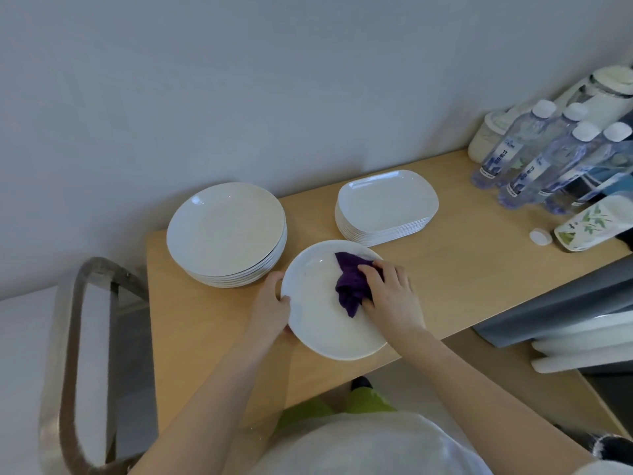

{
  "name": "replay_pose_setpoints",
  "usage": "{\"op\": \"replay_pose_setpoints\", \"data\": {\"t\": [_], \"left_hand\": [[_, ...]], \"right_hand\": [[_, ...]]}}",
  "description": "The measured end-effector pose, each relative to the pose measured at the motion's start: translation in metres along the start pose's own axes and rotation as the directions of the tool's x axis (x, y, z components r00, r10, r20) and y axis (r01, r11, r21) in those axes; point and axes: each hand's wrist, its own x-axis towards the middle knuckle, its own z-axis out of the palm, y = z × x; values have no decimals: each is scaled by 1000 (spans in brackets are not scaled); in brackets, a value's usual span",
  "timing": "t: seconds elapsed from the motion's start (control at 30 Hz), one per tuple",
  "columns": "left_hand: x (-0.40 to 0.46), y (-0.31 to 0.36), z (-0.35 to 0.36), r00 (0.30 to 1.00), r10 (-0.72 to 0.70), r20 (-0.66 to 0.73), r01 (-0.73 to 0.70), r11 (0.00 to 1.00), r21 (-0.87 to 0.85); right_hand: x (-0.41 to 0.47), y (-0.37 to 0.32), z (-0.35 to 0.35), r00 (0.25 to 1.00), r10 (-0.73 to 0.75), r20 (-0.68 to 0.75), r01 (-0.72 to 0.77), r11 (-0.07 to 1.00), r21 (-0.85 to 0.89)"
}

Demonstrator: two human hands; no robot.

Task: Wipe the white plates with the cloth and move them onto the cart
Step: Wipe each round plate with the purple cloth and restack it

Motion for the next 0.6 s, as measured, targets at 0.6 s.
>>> {"op": "replay_pose_setpoints", "data": {"t": [0.6], "left_hand": [[-5,-1,2,997,60,-45,-66,990,-128]], "right_hand": [[44,-61,10,879,-463,115,426,870,247]]}}
